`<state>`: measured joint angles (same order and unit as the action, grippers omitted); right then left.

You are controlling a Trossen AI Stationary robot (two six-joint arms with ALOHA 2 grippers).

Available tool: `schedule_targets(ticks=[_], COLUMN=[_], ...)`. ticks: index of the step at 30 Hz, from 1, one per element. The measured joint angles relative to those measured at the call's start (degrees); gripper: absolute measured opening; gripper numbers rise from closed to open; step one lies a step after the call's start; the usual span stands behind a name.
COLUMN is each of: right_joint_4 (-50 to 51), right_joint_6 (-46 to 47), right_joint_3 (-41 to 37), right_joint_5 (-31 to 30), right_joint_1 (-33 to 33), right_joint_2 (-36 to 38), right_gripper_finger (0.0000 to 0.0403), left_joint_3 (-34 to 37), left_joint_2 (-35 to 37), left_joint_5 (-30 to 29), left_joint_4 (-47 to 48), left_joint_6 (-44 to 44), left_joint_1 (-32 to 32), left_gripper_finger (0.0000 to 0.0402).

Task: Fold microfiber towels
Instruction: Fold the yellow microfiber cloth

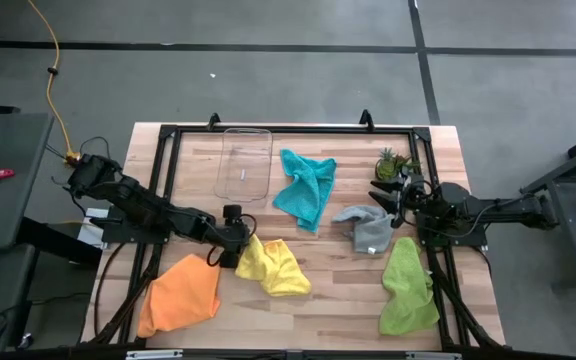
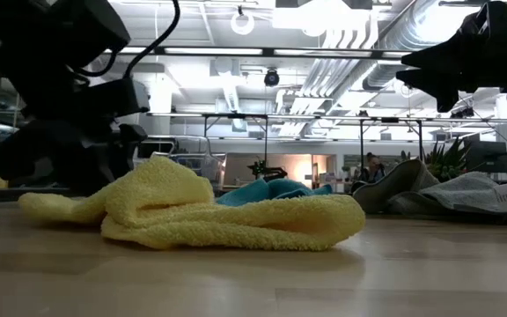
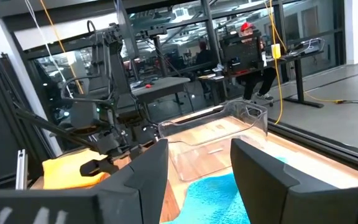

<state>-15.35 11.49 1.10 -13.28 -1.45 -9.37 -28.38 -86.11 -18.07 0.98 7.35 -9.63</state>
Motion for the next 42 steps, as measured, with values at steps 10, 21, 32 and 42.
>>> schedule_targets(ticks=[10, 21, 32, 42], right_joint_4=[0.02, 0.09, 0.04, 0.04], right_joint_6=[0.0, 0.0, 0.28, 0.24], right_joint_3=[0.02, 0.0, 0.0, 0.0], right_joint_5=[0.0, 0.0, 0.0, -0.02], right_joint_1=[0.0, 0.0, -0.02, -0.01], right_joint_2=[0.0, 0.02, -0.39, -0.42], right_gripper_finger=[0.0167, 0.0167, 0.0167, 0.0167], left_joint_3=[0.09, -1.17, -1.36, -1.38], left_joint_2=[-0.04, 4.92, 9.6, 9.6], left_joint_5=[4.83, 13.65, 0.57, 0.66], left_joint_4=[0.06, 8.28, 10.49, 10.05], left_joint_6=[1.42, 8.74, 5.74, 2.03], left_joint_1=[1.9, -4.16, -7.37, -3.92], left_gripper_finger=[0.0007, 0.0001, 0.0022, 0.014])
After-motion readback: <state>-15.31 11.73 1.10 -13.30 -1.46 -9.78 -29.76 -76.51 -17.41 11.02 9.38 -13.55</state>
